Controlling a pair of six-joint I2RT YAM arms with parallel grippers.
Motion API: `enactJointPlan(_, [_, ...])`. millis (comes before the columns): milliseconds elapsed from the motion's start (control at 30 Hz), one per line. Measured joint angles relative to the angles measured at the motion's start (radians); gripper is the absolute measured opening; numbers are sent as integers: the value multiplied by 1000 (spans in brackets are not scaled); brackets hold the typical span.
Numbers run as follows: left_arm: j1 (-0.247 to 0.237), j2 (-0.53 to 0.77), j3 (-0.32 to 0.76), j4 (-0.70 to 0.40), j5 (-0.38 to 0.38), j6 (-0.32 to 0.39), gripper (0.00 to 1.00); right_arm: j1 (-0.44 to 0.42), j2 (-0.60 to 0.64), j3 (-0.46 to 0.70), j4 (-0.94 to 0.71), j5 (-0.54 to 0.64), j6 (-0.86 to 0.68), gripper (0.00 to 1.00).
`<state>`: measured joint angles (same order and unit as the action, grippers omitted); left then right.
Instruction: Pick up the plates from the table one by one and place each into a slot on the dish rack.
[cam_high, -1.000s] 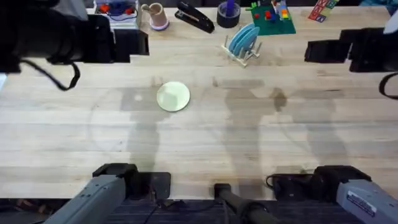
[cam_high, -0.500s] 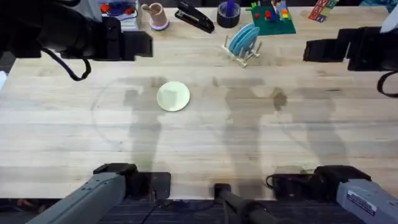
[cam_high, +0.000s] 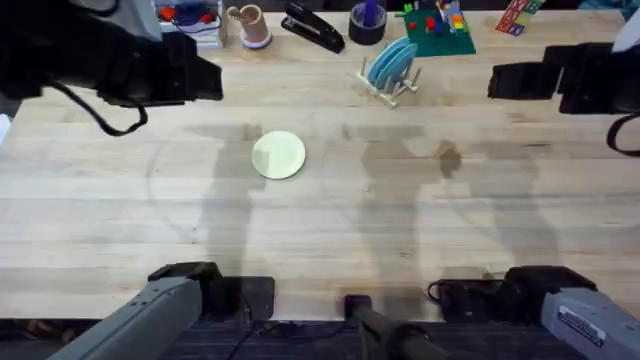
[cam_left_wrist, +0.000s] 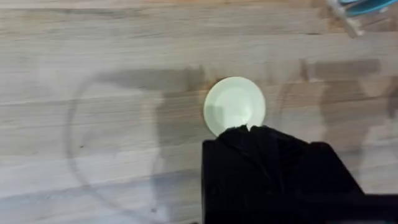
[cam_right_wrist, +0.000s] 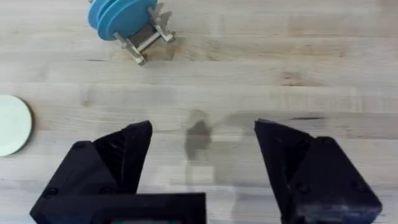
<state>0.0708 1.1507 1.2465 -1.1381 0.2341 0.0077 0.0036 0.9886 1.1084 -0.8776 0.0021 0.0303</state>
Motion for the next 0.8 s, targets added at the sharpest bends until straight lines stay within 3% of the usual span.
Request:
enactJointPlan(233, [166, 0, -18, -22, 285, 130, 43, 0, 0, 0, 0, 0, 0, 994])
enactJointPlan(400, [257, 0, -103, -26, 456, 225, 43, 0, 0, 0, 0, 0, 0, 993])
enactJointPlan(567, [306, 0, -208, -13, 564, 294, 42, 0, 0, 0, 0, 0, 0, 994])
enactJointPlan(800, [321, 7, -362, 85, 668, 327, 42, 0, 0, 0, 0, 0, 0, 995])
